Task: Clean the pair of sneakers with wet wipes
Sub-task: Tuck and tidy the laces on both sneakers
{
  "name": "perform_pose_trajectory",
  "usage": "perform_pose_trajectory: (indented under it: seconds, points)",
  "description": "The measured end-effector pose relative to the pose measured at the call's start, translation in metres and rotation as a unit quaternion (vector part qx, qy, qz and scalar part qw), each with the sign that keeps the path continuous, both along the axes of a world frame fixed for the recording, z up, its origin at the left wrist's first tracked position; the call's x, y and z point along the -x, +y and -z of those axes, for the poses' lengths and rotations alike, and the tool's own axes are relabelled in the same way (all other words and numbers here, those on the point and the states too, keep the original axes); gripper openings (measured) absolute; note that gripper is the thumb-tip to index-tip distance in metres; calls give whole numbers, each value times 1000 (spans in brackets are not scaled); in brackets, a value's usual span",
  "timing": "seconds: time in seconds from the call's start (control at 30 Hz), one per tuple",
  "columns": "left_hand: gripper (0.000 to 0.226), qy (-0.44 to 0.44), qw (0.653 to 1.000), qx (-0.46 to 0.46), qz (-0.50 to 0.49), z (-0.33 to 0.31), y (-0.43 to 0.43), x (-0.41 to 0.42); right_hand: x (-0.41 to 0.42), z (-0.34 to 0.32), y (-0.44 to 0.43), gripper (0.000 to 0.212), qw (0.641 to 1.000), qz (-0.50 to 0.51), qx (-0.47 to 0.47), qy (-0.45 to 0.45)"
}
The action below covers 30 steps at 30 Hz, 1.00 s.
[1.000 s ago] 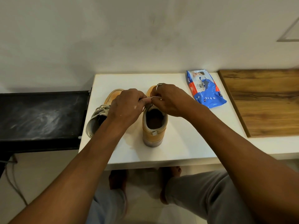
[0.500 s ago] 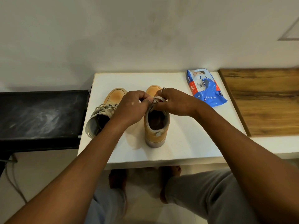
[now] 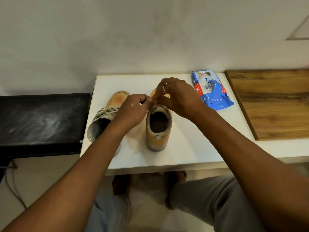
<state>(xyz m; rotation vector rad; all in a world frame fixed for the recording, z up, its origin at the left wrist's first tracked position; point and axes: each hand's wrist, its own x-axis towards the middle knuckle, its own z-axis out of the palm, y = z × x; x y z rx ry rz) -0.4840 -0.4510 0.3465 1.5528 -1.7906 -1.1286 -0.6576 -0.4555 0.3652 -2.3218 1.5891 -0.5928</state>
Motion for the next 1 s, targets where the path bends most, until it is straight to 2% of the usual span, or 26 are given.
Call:
perform_pose_trajectory:
  seconds: [0.07,0.2,0.37,0.57,0.83,1.0]
  points:
    - [20,4,1000,-2,-2,-1,0,-1,0,-2,-2,13,999,12,2,30]
    - [26,34,998,-42,-23,-1,1,0,3,-1,-1,7,1000,13,-22,10]
    - [26,44,989,-120,-76,1,-1,-1,17,-5,1,5,994,38,-103,2]
    - [23,-44,992,-95,-76,2,1,11,27,-8,4,10,985,35,-168,29]
    - [29,-60,995,-51,-58,4,4,7,23,-8,5,10,979,32,-203,11]
    - [17,-96,994,6,-60,-2,8,-1,8,-17,8,10,989,34,-140,-34]
